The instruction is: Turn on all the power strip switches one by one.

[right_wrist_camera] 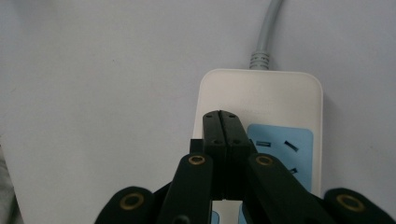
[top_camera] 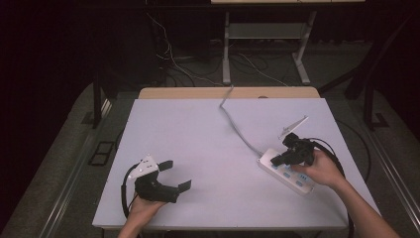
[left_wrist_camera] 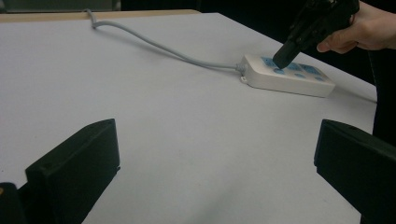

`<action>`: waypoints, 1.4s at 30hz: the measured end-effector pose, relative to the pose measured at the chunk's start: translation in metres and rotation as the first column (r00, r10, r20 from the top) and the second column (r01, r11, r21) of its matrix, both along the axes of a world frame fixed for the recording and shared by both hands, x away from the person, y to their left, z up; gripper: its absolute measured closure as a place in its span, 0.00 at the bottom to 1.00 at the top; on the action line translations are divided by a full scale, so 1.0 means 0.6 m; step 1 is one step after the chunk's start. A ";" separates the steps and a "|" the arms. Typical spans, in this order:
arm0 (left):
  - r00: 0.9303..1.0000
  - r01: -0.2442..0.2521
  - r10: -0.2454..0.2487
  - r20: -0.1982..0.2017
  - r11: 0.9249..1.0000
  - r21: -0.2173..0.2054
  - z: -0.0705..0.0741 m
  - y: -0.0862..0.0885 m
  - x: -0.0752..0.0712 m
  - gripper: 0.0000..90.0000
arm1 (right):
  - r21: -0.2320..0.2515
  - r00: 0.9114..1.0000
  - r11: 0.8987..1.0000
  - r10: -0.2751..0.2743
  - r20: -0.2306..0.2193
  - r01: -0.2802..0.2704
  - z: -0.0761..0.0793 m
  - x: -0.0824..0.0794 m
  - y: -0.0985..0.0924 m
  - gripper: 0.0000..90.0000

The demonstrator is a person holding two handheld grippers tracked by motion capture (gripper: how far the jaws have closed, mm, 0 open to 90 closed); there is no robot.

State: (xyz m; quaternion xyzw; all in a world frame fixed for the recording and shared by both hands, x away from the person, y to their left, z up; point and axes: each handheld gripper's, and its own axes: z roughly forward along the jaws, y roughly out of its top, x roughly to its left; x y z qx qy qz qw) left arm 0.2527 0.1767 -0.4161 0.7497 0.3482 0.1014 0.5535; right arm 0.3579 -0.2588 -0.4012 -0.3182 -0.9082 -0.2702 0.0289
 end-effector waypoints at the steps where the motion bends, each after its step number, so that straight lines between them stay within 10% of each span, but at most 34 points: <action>1: 1.000 0.000 0.000 -0.001 1.000 0.001 0.000 0.000 0.000 0.00 | -0.002 1.000 1.000 -0.002 -0.001 0.002 -0.002 0.000 -0.001 1.00; 42: 1.000 0.009 -0.009 0.004 1.000 0.009 0.000 -0.005 -0.004 0.00 | -0.027 0.998 0.999 0.026 0.054 -0.025 -0.009 -0.008 0.007 1.00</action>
